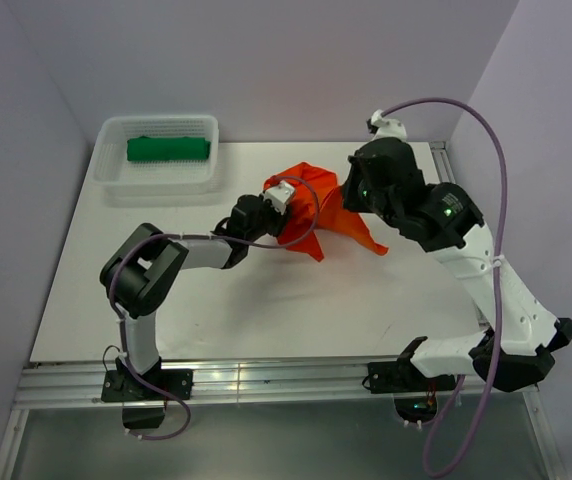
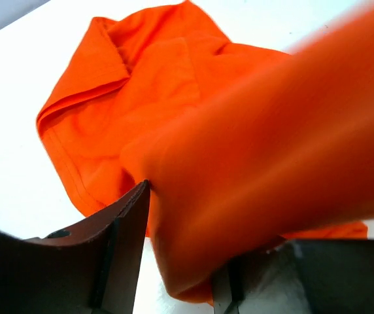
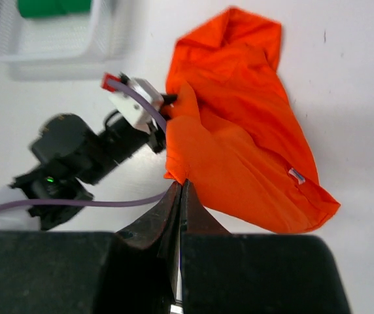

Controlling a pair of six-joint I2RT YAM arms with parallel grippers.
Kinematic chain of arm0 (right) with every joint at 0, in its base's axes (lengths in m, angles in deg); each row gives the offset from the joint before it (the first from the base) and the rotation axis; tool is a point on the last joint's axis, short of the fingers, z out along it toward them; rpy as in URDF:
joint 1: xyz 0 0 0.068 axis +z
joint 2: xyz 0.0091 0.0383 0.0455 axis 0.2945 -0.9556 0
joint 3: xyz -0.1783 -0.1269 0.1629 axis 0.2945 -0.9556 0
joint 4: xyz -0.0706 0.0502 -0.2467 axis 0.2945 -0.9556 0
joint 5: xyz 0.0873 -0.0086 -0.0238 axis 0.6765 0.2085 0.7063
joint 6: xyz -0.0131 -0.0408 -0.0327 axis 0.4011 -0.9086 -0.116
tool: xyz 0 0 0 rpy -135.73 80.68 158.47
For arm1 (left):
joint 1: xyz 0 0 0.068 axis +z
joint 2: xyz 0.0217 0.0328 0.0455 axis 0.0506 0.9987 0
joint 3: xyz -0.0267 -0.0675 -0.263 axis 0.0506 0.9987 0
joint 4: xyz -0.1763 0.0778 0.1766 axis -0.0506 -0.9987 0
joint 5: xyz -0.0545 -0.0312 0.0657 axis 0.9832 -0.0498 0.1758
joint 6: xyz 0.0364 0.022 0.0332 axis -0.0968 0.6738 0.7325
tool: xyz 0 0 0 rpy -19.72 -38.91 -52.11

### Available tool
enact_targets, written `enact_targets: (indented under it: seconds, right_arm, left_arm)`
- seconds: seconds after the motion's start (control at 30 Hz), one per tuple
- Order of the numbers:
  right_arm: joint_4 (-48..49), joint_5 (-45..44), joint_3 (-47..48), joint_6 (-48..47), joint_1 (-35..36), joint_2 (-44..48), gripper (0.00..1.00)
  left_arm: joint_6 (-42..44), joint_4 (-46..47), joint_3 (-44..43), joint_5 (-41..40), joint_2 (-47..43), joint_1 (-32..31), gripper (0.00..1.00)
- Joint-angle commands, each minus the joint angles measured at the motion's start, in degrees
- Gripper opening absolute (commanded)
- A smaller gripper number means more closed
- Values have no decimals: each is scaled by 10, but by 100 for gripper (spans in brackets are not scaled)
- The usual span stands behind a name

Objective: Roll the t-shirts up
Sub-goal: Flatten the tshirt

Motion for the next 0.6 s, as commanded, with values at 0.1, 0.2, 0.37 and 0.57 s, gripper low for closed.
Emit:
enact_targets:
  seconds: [0.1, 0.2, 0.37, 0.57]
  right_arm:
    - [-40, 3, 183, -9, -13, -28, 0]
    - [-63, -1, 256, -15, -14, -52, 0]
    - [-78, 12, 296, -23, -28, -71, 0]
    - [-39, 30, 215, -19, -53, -39, 0]
  left_arm:
    - [-12, -20, -21, -49, -5, -2, 37]
    - [-2, -55, -38, -81, -11, -2, 22]
    - [28, -59, 4, -62, -64, -2, 0]
    - [51, -116, 49, 44, -129, 16, 34]
